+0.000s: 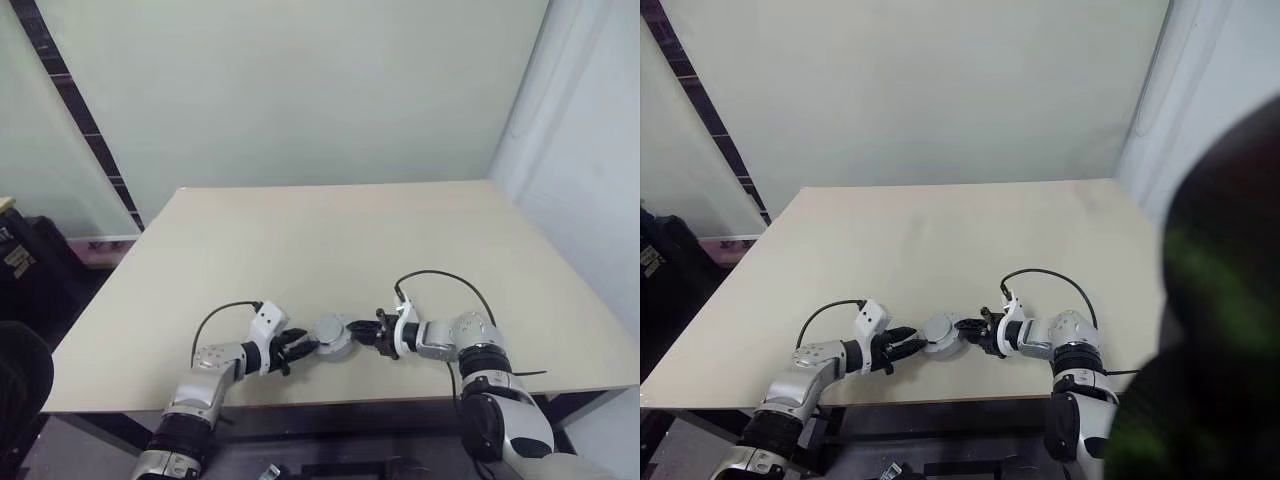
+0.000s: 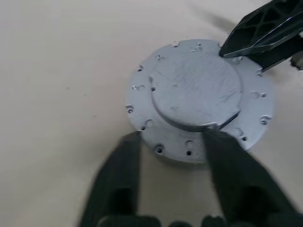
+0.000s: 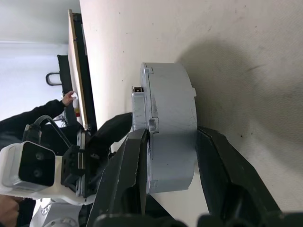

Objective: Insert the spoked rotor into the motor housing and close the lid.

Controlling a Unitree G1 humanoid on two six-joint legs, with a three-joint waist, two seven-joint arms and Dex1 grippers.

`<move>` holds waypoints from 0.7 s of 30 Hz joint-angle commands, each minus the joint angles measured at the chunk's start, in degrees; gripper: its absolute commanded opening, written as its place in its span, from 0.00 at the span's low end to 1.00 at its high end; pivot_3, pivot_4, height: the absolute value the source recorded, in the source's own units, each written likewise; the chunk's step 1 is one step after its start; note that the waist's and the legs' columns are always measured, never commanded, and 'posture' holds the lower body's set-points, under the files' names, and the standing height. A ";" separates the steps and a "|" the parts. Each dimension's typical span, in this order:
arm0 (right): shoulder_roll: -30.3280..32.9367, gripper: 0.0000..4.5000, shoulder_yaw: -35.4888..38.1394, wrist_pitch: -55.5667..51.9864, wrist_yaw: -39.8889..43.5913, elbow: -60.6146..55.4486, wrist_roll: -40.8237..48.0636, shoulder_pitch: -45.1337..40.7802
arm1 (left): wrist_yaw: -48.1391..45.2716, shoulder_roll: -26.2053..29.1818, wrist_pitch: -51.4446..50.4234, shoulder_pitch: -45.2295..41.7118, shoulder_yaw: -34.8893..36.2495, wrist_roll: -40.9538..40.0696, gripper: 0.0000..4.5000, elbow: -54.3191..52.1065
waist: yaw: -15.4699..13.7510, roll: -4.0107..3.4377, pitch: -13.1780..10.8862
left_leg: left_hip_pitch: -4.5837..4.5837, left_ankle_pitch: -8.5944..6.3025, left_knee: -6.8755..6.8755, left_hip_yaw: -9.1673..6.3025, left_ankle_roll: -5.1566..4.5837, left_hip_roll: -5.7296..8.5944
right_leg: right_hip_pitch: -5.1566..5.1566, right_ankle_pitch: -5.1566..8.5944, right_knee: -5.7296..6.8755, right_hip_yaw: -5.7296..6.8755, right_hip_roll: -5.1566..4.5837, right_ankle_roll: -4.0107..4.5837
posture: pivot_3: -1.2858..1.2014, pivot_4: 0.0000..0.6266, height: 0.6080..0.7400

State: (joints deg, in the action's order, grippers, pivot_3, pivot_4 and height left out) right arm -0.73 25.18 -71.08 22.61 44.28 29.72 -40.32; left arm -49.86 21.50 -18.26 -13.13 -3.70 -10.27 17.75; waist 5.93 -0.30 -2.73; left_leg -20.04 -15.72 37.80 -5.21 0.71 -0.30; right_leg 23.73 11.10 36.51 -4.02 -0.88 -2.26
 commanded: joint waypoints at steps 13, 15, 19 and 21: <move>-4.86 0.27 3.23 -1.25 0.99 -4.37 8.10 2.41 | 8.32 -1.23 -14.75 6.04 18.43 -20.92 1.00 -15.49 | 1.39 0.03 -0.07 | -0.58 0.00 -0.12 0.04 -0.01 -0.12 | 0.63 -0.05 0.06 0.00 0.08 -0.07 | 0.52 0.00 1.00; -5.84 0.27 3.53 -1.33 1.85 -5.55 9.37 2.90 | 9.65 -2.30 -16.35 6.76 19.58 -23.07 1.00 -16.59 | 1.39 0.03 -0.15 | -0.61 0.01 -0.06 0.02 -0.01 -0.12 | 0.65 -0.05 0.08 0.03 0.09 -0.07 | 0.52 0.00 1.00; -7.70 0.27 3.71 -1.42 2.39 -7.75 11.08 3.82 | 12.25 -4.04 -18.20 7.72 21.71 -26.22 1.00 -17.75 | 1.35 0.00 -0.20 | -0.63 0.00 -0.06 0.02 0.00 -0.12 | 0.66 -0.06 0.08 0.02 0.08 -0.07 | 0.52 0.00 1.00; -8.21 0.27 3.93 -1.22 2.39 -8.38 11.97 4.16 | 13.18 -4.40 -18.56 8.08 22.37 -27.29 1.00 -18.12 | 1.28 0.00 -0.21 | -0.65 0.00 -0.06 0.03 0.00 -0.10 | 0.66 -0.06 0.05 0.02 0.07 -0.07 | 0.52 0.00 1.00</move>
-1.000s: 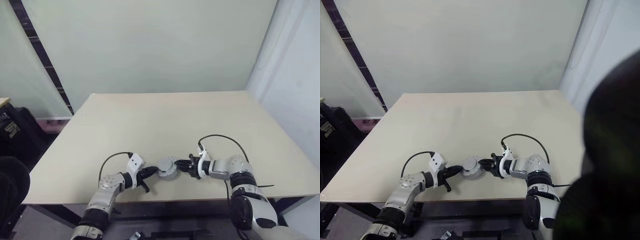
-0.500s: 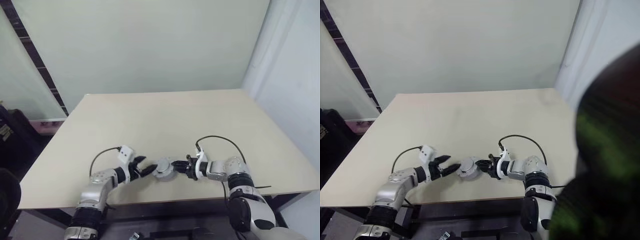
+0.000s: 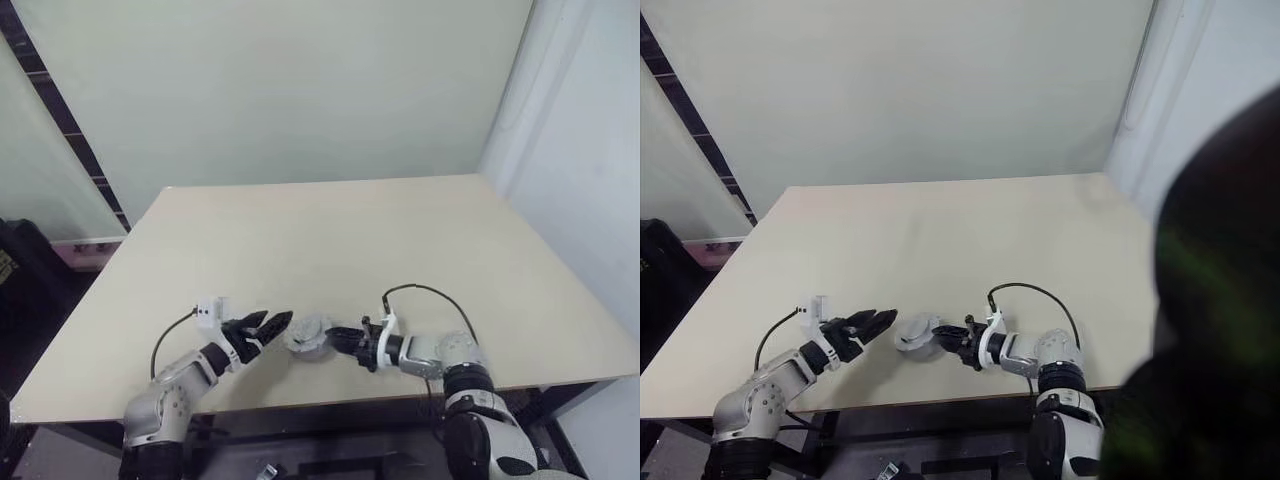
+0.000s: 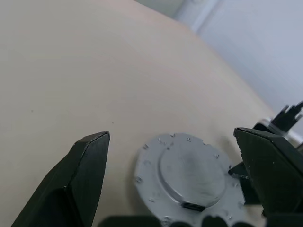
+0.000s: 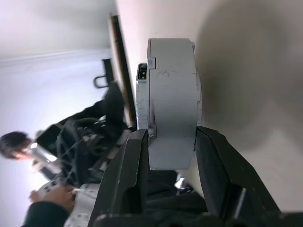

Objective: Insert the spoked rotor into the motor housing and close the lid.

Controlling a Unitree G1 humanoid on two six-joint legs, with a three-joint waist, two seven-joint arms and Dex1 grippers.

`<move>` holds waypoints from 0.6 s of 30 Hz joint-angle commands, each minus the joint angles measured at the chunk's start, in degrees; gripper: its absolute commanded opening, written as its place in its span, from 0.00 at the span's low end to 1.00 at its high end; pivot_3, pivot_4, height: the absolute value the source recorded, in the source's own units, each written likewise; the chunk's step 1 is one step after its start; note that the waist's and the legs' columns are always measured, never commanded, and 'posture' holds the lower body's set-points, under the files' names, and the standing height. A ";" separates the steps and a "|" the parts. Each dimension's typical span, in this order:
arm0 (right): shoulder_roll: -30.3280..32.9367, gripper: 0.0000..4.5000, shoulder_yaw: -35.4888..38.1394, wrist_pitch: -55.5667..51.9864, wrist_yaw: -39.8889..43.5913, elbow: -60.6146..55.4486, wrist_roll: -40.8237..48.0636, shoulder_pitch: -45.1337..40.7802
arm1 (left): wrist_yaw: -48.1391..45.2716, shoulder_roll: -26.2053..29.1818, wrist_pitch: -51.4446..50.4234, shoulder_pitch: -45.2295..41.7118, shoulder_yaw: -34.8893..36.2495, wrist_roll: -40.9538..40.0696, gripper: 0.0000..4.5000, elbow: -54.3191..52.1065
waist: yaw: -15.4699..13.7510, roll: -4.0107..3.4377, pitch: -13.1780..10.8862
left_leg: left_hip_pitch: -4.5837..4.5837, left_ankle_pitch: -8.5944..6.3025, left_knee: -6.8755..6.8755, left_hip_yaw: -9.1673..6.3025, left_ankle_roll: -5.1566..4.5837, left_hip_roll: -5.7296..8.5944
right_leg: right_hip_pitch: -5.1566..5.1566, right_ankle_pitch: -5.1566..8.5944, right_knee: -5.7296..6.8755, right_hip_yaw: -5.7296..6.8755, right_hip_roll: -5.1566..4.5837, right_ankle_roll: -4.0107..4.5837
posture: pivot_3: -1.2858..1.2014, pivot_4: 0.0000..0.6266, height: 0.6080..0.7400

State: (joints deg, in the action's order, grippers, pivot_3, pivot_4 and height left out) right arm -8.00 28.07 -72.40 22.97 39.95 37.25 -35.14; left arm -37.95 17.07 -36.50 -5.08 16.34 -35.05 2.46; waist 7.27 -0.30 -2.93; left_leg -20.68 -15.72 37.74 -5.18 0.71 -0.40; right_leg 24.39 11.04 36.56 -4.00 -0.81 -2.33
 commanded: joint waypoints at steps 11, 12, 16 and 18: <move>-1.99 0.27 1.25 1.28 1.43 -6.12 7.76 -0.87 | 6.80 -2.48 -7.33 1.78 7.09 -13.27 1.00 -5.44 | -0.02 -0.01 -0.02 | -0.04 0.00 -0.05 0.00 0.01 0.01 | 0.02 0.00 -0.09 0.00 -0.02 0.00 | 0.52 0.00 1.00; -2.06 0.27 1.24 1.32 1.33 -6.27 8.07 -1.03 | 7.40 -2.79 -8.13 1.89 7.33 -14.32 1.00 -5.68 | -0.03 -0.01 -0.03 | -0.04 0.00 -0.04 0.00 0.01 0.01 | 0.02 0.00 -0.09 0.01 -0.01 0.00 | 0.52 0.00 1.00; -2.56 0.27 1.17 1.21 0.82 -7.09 9.55 -1.95 | 9.95 -4.81 -11.50 2.19 7.68 -18.40 1.00 -5.96 | -0.07 0.00 -0.03 | -0.05 0.00 -0.01 -0.01 0.01 0.01 | 0.01 0.00 -0.09 0.01 -0.02 0.00 | 0.52 0.00 1.00; -2.89 0.27 0.97 1.09 0.43 -7.65 10.36 -2.34 | 11.51 -6.19 -12.47 2.01 7.88 -19.92 1.00 -5.10 | -0.06 0.01 -0.03 | -0.06 0.00 0.00 0.00 0.01 0.02 | 0.01 0.00 -0.09 0.01 -0.02 0.00 | 0.52 0.00 1.00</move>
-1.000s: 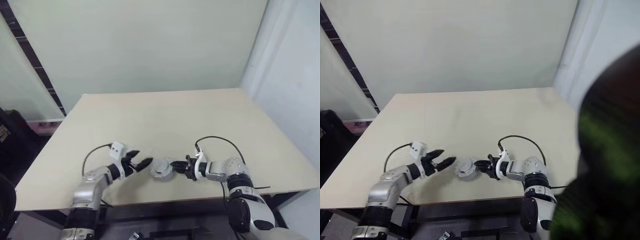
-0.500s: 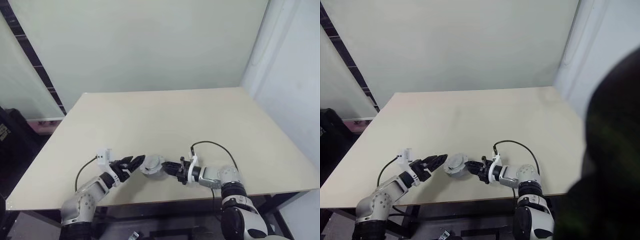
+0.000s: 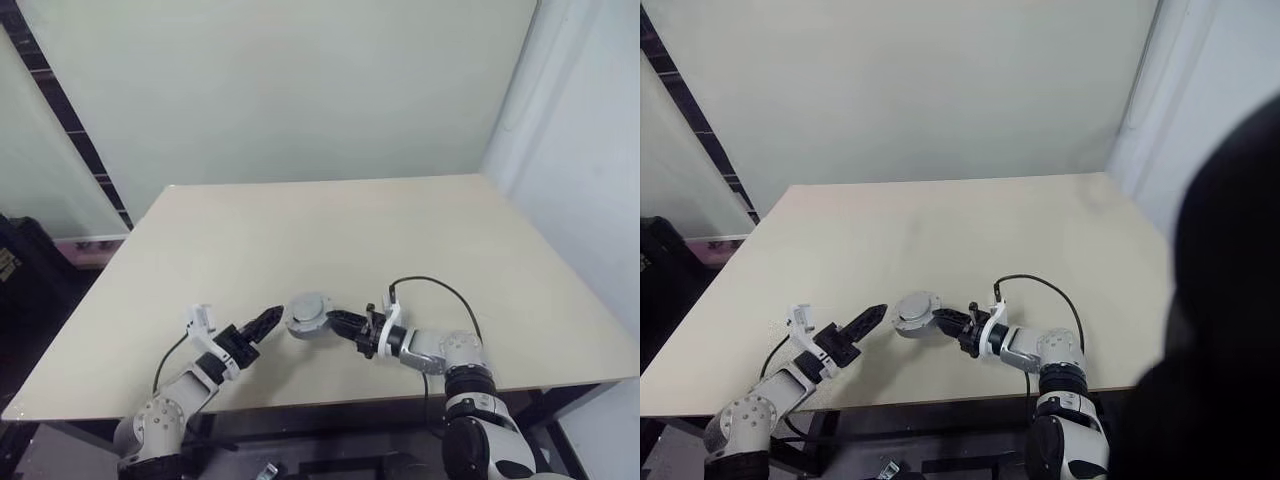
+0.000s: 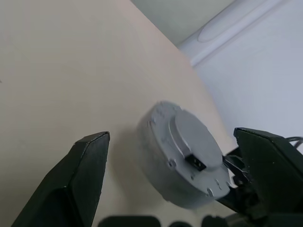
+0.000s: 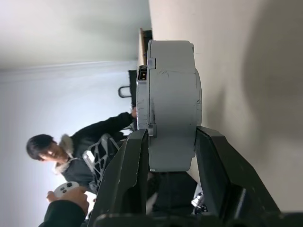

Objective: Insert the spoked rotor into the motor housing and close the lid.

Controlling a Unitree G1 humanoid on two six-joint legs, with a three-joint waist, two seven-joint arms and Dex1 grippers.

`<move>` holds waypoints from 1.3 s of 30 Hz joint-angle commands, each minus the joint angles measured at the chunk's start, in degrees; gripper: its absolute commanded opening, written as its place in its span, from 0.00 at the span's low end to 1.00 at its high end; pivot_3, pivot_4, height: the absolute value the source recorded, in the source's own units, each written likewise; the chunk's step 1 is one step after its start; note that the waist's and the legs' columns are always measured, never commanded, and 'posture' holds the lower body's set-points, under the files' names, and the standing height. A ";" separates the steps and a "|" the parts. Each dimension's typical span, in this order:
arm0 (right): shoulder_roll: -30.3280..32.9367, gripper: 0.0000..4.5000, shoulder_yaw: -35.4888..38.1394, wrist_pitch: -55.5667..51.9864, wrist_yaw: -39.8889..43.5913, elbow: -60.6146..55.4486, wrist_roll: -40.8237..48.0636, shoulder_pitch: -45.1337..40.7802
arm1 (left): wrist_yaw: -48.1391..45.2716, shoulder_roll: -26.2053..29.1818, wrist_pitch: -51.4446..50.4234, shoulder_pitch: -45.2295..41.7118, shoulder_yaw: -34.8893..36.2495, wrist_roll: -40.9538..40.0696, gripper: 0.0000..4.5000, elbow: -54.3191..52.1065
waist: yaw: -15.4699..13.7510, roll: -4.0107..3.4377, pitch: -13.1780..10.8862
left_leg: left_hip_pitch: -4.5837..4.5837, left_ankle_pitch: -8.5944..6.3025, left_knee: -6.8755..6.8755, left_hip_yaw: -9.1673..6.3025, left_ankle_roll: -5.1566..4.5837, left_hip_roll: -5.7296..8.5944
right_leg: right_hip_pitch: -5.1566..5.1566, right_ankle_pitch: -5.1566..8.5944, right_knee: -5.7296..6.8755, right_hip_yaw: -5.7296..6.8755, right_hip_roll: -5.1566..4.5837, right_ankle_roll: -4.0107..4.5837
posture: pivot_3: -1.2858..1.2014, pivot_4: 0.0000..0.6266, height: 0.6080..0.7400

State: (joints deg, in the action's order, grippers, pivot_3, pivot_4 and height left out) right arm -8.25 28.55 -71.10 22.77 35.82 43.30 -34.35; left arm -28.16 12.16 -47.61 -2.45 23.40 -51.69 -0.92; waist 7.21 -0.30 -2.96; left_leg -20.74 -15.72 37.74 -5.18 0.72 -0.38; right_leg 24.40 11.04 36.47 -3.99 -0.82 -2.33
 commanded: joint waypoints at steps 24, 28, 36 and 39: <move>-2.58 0.27 -2.63 -1.28 -1.64 -6.18 7.63 -2.94 | 6.90 -12.66 0.40 -6.72 2.90 -11.44 1.00 9.52 | -0.01 0.04 -0.01 | -0.06 0.00 0.03 0.01 0.00 0.04 | -0.01 0.00 -0.08 -0.02 0.01 0.00 | 0.52 0.00 1.00; -2.41 0.27 -2.86 -1.34 -1.70 -6.25 7.63 -2.73 | 6.68 -13.10 0.46 -7.30 2.81 -11.61 0.92 10.86 | -0.02 0.04 -0.01 | -0.06 0.00 0.04 0.01 0.00 0.04 | -0.01 0.00 -0.08 -0.03 0.01 0.00 | 0.52 0.00 1.00; -2.22 0.27 -3.11 -1.59 -1.93 -6.52 8.11 -2.46 | 6.17 -12.59 -0.40 -7.24 2.18 -12.21 0.51 11.62 | -0.02 0.04 -0.02 | -0.07 0.00 0.04 0.00 0.00 0.04 | -0.01 0.00 -0.09 -0.03 0.01 0.00 | 0.52 0.00 1.00; -2.19 0.27 -3.33 -1.60 -1.86 -6.59 8.05 -2.36 | 5.98 -12.41 -0.36 -7.37 2.25 -12.56 0.51 11.86 | -0.02 0.04 -0.01 | -0.07 0.00 0.05 0.00 0.00 0.04 | -0.02 0.00 -0.09 -0.03 0.01 0.00 | 0.52 0.00 1.00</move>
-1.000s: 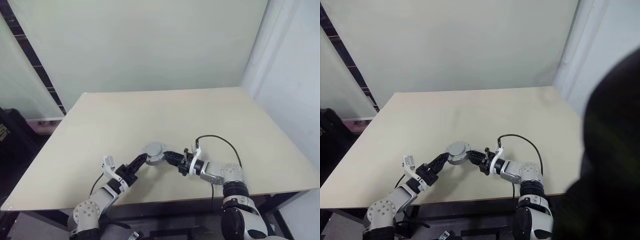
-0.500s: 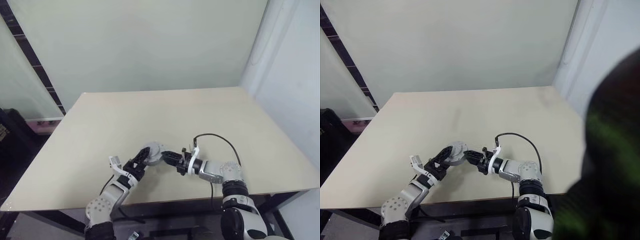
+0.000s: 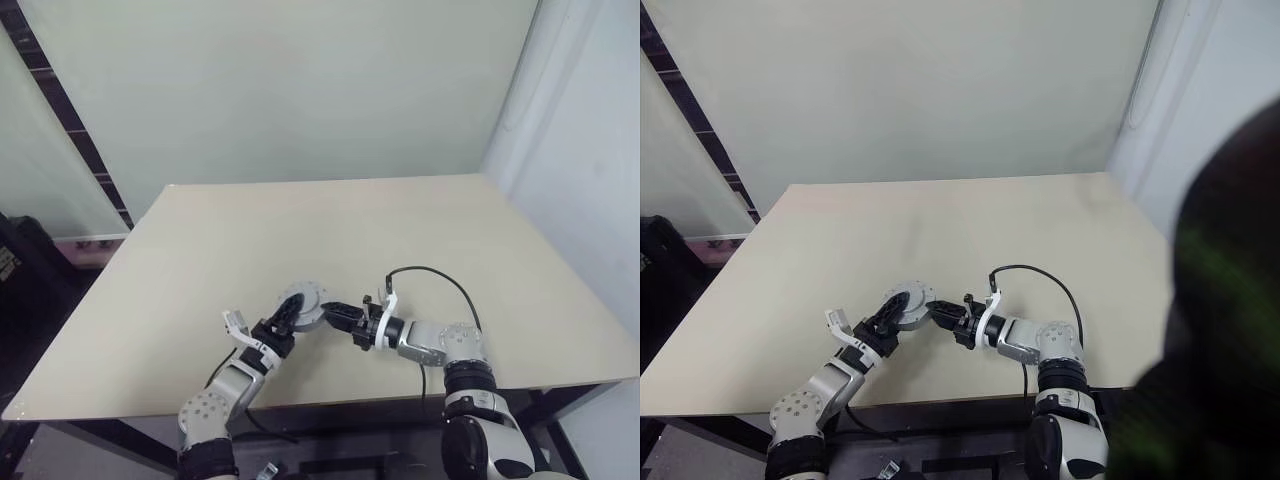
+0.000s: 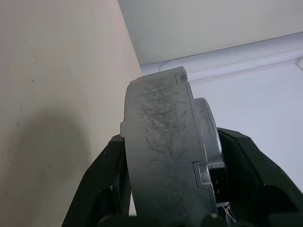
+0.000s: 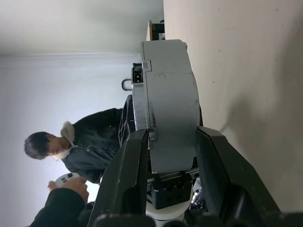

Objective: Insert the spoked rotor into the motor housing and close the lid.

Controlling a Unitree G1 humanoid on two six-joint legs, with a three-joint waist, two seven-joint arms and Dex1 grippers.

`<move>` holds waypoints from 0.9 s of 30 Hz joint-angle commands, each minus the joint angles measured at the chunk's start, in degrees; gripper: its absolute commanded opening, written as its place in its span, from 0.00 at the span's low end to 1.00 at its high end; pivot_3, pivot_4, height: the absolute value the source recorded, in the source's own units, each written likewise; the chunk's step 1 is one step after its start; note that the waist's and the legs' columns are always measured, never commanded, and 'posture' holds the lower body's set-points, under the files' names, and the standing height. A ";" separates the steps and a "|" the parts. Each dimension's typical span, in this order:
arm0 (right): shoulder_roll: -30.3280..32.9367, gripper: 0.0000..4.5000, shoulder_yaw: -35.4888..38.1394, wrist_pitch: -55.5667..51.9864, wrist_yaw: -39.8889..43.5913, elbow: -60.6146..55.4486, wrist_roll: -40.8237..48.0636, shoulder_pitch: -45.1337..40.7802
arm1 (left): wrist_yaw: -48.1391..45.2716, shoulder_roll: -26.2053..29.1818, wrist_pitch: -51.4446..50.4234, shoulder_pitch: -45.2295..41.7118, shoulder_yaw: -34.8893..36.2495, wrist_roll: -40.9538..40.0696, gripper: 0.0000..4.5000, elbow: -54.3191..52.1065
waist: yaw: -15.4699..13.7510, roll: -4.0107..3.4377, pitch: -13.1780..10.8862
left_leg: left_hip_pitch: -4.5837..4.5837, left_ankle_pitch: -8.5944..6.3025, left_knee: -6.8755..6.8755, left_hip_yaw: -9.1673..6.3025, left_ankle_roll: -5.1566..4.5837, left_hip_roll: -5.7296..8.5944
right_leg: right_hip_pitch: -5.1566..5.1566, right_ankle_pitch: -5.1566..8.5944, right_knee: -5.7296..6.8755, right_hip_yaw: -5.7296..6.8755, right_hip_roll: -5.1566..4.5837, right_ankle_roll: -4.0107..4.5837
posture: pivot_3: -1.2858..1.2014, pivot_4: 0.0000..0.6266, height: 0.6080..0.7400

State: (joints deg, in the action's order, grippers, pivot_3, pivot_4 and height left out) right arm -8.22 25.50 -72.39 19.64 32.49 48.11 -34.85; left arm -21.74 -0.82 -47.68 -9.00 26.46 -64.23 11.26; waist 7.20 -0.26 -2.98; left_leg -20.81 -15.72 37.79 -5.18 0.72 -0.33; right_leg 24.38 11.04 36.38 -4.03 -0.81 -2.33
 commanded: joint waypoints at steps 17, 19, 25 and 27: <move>-2.13 0.86 -6.40 11.13 3.88 -7.21 -0.63 0.96 | -1.17 -0.59 3.11 -1.67 -0.64 -0.37 0.45 1.13 | -0.05 0.01 0.00 | -0.01 0.00 -0.01 -0.01 0.00 0.01 | -0.02 0.00 -0.06 -0.01 0.00 0.00 | 0.52 0.00 1.00; -2.40 1.00 -5.24 11.74 2.57 -6.44 -0.19 0.63 | -1.20 -0.72 3.44 -1.74 -0.55 -0.33 0.45 1.25 | -0.06 0.01 0.00 | -0.01 0.00 -0.02 -0.02 0.00 0.01 | -0.04 -0.01 -0.11 -0.01 0.00 0.00 | 0.52 0.00 1.00; -0.50 1.00 -12.79 20.13 6.73 -10.96 -6.91 3.09 | -2.07 -0.71 11.37 -2.78 0.16 3.46 0.45 1.02 | -0.02 0.00 0.00 | -0.06 0.00 -0.07 -0.01 0.00 0.01 | -0.08 -0.02 -0.35 -0.03 0.01 -0.01 | 0.52 0.00 1.00; 1.12 1.00 -18.87 25.47 9.44 -13.27 -11.97 4.86 | -1.51 -0.05 17.13 -4.13 0.99 6.75 0.45 1.75 | -0.04 0.01 0.01 | -0.05 0.00 -0.13 -0.01 0.00 0.01 | -0.08 -0.03 -0.38 -0.03 0.01 -0.02 | 0.52 0.00 1.00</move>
State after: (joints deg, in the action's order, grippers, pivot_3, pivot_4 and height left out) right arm -7.58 10.36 -50.95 26.49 22.29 39.27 -30.34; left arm -22.27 -2.03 -35.68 -10.38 25.93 -58.73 14.53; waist 7.16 -0.24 -2.97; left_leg -20.86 -15.72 37.62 -5.20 0.73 -0.33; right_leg 24.31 11.01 35.98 -4.05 -0.80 -2.35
